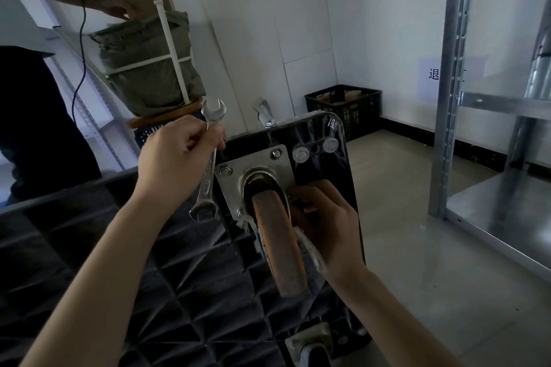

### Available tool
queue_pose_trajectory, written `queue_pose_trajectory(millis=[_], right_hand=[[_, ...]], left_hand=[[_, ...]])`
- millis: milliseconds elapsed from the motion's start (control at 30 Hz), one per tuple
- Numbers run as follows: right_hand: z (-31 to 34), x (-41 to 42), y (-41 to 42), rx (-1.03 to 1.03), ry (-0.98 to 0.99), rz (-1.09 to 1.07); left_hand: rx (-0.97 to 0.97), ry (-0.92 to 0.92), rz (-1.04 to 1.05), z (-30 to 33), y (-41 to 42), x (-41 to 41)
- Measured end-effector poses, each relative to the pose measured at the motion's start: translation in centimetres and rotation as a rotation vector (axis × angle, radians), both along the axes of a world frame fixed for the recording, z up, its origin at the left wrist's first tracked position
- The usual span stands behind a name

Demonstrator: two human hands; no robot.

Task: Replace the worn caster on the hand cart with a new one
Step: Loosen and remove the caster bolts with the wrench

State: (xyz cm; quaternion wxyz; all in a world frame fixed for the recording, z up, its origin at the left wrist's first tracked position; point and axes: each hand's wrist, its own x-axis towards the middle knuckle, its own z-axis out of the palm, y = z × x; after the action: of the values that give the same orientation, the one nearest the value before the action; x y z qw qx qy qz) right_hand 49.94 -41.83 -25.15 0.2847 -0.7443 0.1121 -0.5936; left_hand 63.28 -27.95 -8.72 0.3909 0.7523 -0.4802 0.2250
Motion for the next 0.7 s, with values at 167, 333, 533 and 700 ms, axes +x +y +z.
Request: queue_pose_trajectory(millis=[167, 333, 533, 700], right_hand=[[-0.17, -0.25, 0.04, -0.024, 0.022, 0.04], [0.05, 0.02, -0.15, -0.028, 0.005, -0.012], [-0.1, -0.28, -0.12, -0.033, 0.01, 0.03], [-0.07, 0.1, -0.25, -0.036, -0.001, -0.026]], left_hand=[[0.009, -0.008, 0.009, -0.02, -0.04, 0.1], [0.012, -0.005, 0.013, -0.06, 0.01, 0.16], [0.015, -0.011, 0.019, -0.06, -0.05, 0.16], [0.016, -0.011, 0.029, -0.11, -0.08, 0.16]])
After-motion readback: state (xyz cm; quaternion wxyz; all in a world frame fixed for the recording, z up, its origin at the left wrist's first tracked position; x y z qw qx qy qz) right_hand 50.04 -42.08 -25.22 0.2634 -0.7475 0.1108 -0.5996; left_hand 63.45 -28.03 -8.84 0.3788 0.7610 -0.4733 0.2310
